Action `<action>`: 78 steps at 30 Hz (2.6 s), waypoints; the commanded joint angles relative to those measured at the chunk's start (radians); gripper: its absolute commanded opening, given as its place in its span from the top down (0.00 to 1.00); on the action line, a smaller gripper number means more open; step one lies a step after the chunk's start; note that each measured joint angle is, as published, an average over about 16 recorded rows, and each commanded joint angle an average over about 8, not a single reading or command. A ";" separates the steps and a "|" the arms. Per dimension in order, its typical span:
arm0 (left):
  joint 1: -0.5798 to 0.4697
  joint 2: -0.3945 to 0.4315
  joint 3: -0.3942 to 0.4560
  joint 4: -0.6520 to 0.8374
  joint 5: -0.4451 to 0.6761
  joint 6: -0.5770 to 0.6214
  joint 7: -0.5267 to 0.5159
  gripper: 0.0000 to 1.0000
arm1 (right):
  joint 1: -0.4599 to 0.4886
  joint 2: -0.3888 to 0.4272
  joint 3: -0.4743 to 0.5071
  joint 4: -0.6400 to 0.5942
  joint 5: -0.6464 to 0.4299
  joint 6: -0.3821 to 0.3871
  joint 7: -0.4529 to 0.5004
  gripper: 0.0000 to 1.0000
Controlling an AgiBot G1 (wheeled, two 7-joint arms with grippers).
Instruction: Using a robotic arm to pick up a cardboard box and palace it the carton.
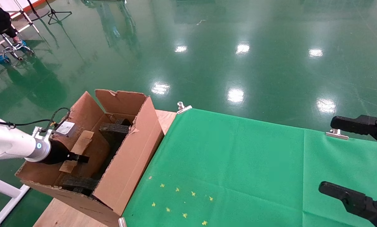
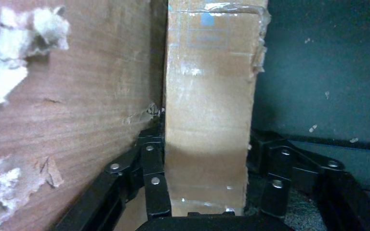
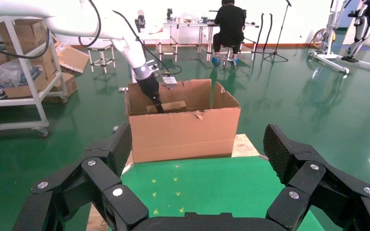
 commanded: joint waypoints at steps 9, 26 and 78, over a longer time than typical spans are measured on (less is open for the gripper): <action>-0.029 -0.001 0.004 -0.007 0.005 0.012 0.008 0.00 | 0.000 0.000 0.000 0.000 0.000 0.000 0.000 0.00; -0.271 -0.097 -0.060 -0.147 -0.087 0.208 0.001 0.00 | 0.000 0.000 0.000 0.000 0.000 0.000 0.000 0.00; 0.110 -0.221 -0.532 -0.818 -0.653 0.635 0.195 0.00 | 0.000 0.000 0.000 0.000 0.000 0.000 0.000 0.00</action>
